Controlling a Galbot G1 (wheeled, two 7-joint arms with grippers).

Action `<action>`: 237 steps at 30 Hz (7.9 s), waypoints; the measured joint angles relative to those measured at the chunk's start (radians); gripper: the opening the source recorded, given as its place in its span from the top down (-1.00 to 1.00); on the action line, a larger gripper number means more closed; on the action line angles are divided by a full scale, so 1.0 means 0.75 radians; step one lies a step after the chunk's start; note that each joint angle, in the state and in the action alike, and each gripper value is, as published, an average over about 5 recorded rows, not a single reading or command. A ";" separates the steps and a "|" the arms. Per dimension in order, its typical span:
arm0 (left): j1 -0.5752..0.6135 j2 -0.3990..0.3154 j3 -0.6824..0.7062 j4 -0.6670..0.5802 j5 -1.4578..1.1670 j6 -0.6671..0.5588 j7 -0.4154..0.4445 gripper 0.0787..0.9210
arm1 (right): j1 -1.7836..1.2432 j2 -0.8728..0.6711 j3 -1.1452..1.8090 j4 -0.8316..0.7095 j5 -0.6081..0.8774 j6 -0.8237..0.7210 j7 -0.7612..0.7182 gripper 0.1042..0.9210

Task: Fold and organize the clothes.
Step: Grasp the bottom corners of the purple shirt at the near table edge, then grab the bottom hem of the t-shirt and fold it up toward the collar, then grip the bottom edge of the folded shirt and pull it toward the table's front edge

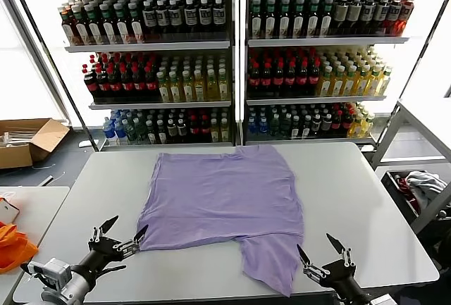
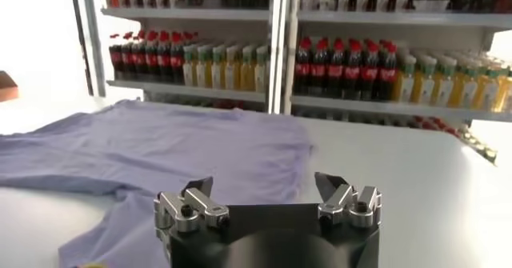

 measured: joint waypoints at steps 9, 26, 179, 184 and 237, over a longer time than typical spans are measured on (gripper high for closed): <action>-0.035 -0.008 0.065 0.100 -0.013 0.033 -0.057 -0.77 | -0.061 0.030 -0.064 -0.012 -0.049 -0.014 0.041 -0.76; -0.049 -0.060 0.146 0.182 -0.020 0.040 -0.097 -0.13 | -0.053 0.095 -0.228 -0.069 -0.127 -0.017 0.079 -0.25; -0.419 0.169 0.276 0.504 -0.088 0.072 -0.110 0.48 | 0.682 -0.062 -0.455 -0.431 0.194 -0.137 0.389 0.75; -0.400 0.155 0.264 0.497 -0.083 0.067 -0.108 0.82 | 0.682 -0.071 -0.453 -0.427 0.196 -0.135 0.373 0.98; 0.440 -0.112 0.023 -0.182 0.100 0.089 -0.119 0.97 | -0.002 -0.319 -0.226 0.026 0.175 -0.099 0.299 0.99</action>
